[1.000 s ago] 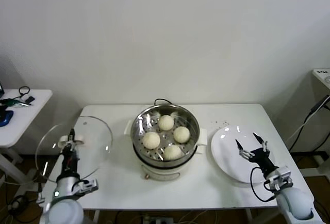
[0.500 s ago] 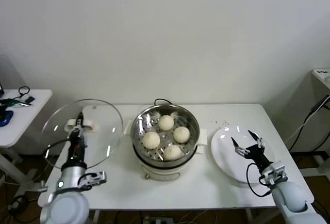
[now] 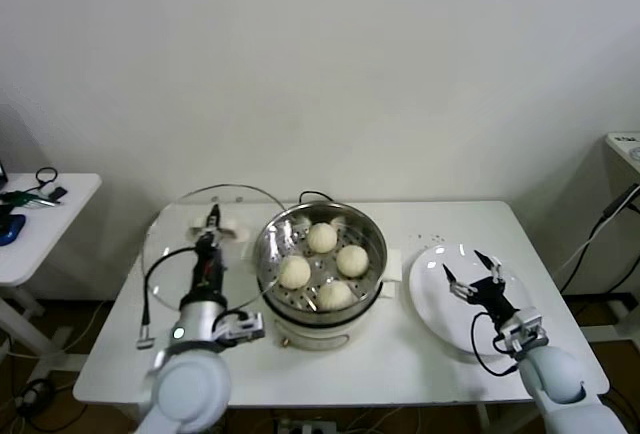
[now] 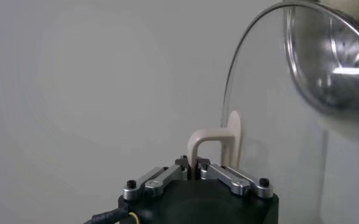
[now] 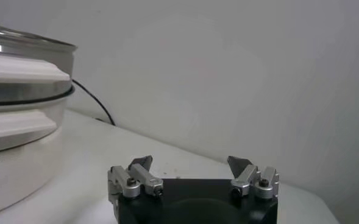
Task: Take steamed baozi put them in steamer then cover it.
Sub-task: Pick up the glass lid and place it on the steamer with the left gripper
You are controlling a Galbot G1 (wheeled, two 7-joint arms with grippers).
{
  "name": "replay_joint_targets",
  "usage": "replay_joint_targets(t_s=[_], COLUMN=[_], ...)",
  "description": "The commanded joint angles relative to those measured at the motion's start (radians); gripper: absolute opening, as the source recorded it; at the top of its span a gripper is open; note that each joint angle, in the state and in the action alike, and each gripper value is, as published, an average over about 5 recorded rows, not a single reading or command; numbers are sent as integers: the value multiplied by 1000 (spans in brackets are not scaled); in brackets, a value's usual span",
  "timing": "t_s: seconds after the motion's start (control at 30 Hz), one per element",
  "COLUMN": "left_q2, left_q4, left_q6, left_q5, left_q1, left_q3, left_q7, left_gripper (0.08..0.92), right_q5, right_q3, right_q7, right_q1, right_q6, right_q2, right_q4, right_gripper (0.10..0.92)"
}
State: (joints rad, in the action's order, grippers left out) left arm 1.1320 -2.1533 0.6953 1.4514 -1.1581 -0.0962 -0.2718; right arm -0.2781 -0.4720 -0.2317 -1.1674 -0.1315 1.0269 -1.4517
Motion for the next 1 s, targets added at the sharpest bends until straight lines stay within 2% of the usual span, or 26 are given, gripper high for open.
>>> replay_joint_targets(t_s=[0.03,0.57,1.0], left_q2=[192,326,324], left_q4=[82,257,349], left_q6=[39,72,67], left_q5=[103,156,170], left_q1=[156,202,225], left_q3=[189,294,299], left_q7=[-100,-85,-95], left_gripper=[149,149,149], right_q5=[15,22,32], right_q3=[-10,-68,-83], right_q7=[2,-3,-9], right_q1=[6,-22,-26], right_q6=[0,-12,-22], right_q2=[4,6,8], right_q4=[11,12,23], right_gripper=[823,823,823])
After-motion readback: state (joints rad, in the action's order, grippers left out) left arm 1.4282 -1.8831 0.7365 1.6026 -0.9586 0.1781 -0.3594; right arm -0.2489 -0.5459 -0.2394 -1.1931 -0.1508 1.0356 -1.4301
